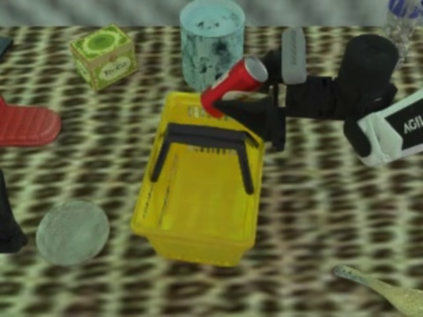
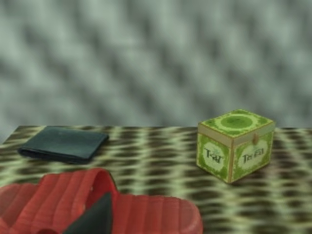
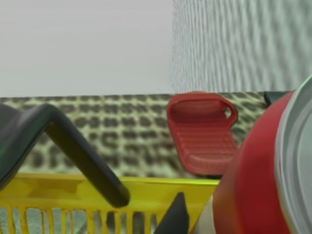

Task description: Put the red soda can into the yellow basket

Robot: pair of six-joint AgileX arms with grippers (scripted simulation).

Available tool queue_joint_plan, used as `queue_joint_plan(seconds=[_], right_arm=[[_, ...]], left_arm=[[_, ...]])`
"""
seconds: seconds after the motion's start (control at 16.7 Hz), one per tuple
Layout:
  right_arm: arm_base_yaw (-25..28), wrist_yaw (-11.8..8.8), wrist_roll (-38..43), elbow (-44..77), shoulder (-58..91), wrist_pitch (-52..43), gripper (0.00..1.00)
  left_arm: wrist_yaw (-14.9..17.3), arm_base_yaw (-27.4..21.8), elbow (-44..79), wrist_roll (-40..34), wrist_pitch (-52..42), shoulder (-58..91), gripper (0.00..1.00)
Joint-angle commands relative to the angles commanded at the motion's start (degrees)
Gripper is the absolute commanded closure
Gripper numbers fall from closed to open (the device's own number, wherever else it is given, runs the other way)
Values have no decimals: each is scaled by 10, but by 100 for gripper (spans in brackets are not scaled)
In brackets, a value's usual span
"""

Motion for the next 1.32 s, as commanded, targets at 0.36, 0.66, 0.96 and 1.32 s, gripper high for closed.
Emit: queue_joint_plan(seconds=[0.36,0.66,0.96,1.32], right_arm=[[0,0,0,0,0,0,55],[0,0,0,0,0,0,17],[0,0,0,0,0,0,0],[-3,3,-1,1,-6,-3,0]], left_arm=[[0,0,0,0,0,0,0],[0,0,0,0,0,0,0],[0,0,0,0,0,0,0],[0,0,0,0,0,0,0]])
